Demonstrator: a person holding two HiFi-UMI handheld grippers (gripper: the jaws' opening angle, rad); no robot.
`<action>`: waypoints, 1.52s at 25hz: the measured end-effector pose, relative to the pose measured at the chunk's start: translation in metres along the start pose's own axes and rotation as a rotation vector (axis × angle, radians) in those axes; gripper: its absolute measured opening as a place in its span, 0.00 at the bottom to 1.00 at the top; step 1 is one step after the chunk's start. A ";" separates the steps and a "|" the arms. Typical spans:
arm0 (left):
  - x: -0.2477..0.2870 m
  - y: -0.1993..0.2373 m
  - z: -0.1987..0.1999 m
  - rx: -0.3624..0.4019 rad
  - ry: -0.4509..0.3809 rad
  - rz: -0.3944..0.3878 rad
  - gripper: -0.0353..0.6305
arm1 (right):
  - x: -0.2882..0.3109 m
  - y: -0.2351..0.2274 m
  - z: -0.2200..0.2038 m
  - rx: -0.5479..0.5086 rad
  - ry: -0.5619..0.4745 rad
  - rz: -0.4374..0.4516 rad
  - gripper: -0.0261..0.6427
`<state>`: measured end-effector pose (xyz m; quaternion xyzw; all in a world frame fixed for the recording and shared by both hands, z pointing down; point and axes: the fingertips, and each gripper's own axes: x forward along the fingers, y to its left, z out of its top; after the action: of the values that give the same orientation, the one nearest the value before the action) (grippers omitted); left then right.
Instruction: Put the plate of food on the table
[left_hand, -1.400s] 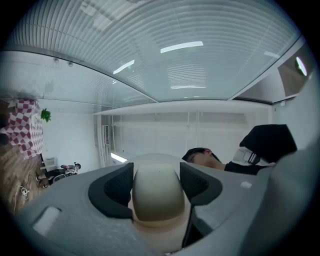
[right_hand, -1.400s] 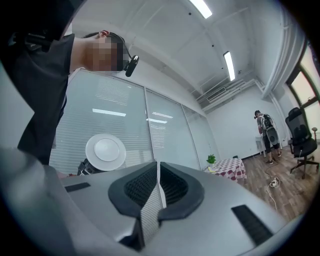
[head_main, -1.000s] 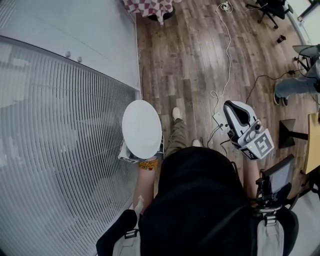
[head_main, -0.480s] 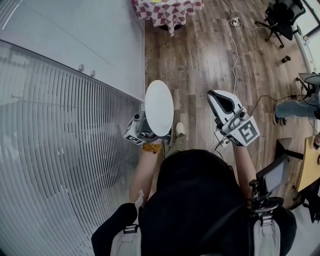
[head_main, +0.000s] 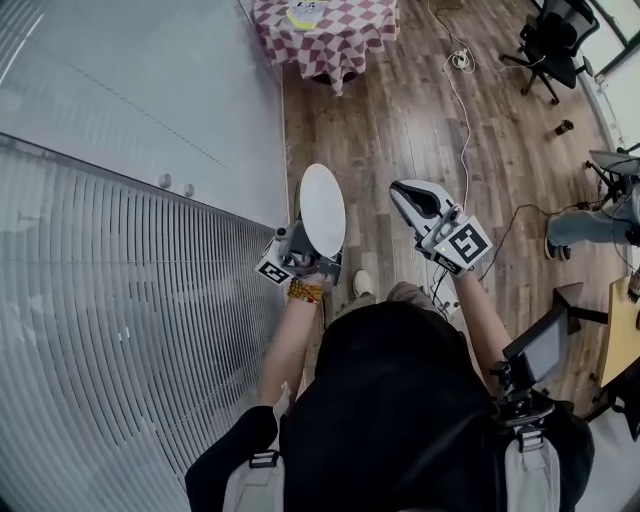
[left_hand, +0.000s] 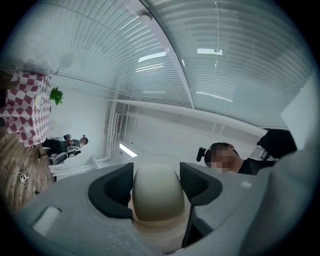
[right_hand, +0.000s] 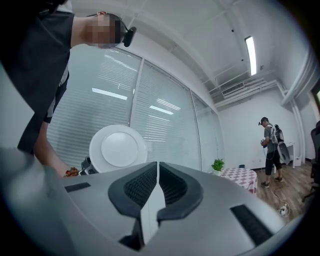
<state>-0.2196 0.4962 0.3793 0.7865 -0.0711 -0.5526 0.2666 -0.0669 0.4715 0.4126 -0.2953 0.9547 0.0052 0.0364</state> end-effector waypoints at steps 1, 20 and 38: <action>-0.003 0.011 0.005 -0.006 0.001 0.009 0.49 | 0.007 -0.005 -0.006 -0.002 0.009 -0.005 0.06; 0.058 0.129 0.017 0.013 -0.031 0.071 0.49 | 0.060 -0.153 -0.024 0.081 -0.033 0.007 0.06; 0.153 0.294 -0.037 0.001 0.003 0.155 0.49 | 0.059 -0.344 -0.049 0.157 -0.014 0.003 0.06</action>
<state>-0.0738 0.1978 0.4073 0.7796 -0.1316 -0.5291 0.3080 0.0754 0.1532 0.4612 -0.2901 0.9523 -0.0675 0.0663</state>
